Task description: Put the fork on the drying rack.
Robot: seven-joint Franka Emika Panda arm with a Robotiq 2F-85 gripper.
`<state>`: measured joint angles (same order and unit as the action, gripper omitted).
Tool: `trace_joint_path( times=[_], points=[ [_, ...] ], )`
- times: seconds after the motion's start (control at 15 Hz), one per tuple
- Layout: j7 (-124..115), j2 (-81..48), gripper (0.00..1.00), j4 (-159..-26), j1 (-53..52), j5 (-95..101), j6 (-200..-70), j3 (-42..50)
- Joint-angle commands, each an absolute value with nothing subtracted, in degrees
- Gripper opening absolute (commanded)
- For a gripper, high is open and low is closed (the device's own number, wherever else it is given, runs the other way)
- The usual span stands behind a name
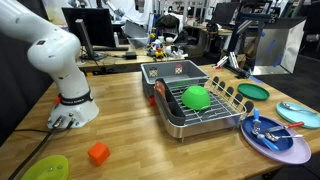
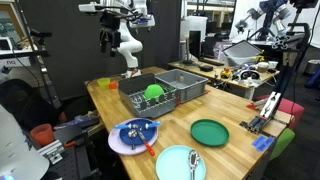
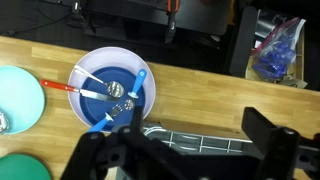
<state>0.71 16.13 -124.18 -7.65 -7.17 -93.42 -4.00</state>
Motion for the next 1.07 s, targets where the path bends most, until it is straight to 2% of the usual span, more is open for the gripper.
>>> trace_joint_path(
  times=[0.0,0.67,1.0],
  points=[
    [0.8,16.1,1.0,-124.1,-7.0,-7.3,-93.3,-4.6],
    [-0.7,14.1,1.0,-125.2,-4.4,-8.6,-98.3,-2.3],
    [-1.4,7.2,1.0,-125.5,-1.5,-14.3,-99.2,1.3]
  ],
)
